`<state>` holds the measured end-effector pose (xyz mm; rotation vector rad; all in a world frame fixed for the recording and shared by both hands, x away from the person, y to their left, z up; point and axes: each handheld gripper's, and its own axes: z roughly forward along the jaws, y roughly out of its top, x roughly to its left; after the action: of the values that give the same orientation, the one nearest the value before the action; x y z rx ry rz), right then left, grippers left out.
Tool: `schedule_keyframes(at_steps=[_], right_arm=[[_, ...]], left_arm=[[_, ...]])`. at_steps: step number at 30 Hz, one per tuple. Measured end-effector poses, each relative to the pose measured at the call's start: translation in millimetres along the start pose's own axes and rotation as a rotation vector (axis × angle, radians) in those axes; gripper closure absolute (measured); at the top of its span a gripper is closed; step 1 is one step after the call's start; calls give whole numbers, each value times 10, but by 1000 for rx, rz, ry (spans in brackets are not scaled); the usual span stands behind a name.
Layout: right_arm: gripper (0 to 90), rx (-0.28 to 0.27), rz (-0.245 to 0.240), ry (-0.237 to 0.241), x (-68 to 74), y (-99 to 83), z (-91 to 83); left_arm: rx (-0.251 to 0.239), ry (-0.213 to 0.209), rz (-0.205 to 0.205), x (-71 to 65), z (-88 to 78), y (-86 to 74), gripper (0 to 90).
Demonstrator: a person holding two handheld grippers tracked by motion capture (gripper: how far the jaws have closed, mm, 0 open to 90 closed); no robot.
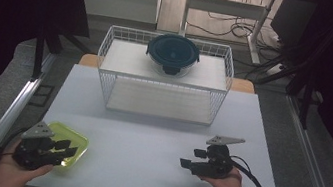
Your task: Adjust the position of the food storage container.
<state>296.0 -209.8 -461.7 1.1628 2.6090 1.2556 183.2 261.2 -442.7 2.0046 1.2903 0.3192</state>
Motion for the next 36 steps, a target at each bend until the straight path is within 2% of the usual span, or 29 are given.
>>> schedule_keyframes(at_steps=[1,2,5,7,12,16,18,25,28,36], right_arm=[[277,0,2,1,0,0,5],[277,0,2,1,0,0,5],[277,-2,9,4,0,1,9],[277,-1,11,3,-2,2,10],[277,-1,18,9,-6,4,23],[277,-11,30,6,-5,7,21],[276,-25,33,-2,-12,17,-2],[269,-15,26,-1,-12,13,8],[266,-11,26,-1,-16,14,9],[260,-3,20,-3,-18,11,12]], left_arm=[[12,-3,-1,31,-26,-31,736],[24,-11,0,60,-48,-64,736],[50,-28,-18,123,-100,-180,827],[70,-65,-36,155,-113,-268,863],[115,-64,-48,202,-95,-436,893],[172,-71,-33,171,-7,-522,895],[201,-59,-22,159,44,-556,895],[237,-54,-31,180,229,-573,895],[234,-57,-37,170,290,-536,895],[218,-51,-18,76,432,-395,895]])
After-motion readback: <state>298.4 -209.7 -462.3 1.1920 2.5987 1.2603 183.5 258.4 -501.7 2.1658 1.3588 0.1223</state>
